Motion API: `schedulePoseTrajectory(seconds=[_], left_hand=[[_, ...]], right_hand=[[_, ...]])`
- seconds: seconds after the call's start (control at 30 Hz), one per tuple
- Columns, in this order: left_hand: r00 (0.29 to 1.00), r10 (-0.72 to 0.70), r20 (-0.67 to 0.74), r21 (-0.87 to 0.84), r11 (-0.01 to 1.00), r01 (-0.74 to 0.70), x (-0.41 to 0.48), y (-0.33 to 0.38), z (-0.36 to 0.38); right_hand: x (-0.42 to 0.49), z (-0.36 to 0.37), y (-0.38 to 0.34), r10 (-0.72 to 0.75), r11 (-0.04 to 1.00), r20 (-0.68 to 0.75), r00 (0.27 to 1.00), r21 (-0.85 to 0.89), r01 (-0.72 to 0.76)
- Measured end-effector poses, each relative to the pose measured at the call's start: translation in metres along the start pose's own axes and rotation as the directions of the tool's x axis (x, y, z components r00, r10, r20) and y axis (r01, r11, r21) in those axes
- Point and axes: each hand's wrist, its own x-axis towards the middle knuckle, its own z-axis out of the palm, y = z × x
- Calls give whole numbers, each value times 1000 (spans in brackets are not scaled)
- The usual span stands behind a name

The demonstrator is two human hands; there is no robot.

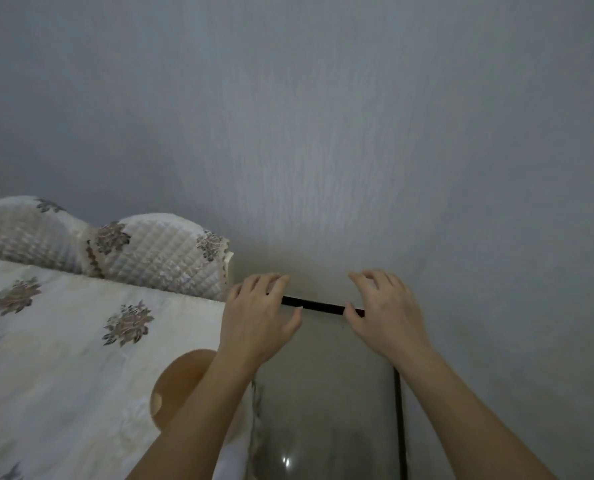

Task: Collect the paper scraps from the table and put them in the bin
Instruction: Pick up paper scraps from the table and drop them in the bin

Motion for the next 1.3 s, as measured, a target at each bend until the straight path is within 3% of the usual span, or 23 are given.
schedulePoseTrajectory(seconds=[0.4, 0.6, 1.03, 1.3], left_hand=[[999, 7, 47, 11, 1000, -8, 56, -8, 36], [997, -56, 47, 70, 996, 52, 120, -24, 64], [920, -390, 41, 163, 911, 379, 270, -46, 134], [855, -519, -12, 202, 836, 510, 304, -73, 137]], right_hand=[[49, 42, 20, 25, 999, 35, 999, 36, -26], [129, 85, 35, -68, 995, 48, 997, 73, 65], [347, 156, 104, -352, 924, 88, 932, 194, 331], [415, 187, 81, -485, 847, 85, 870, 295, 443]])
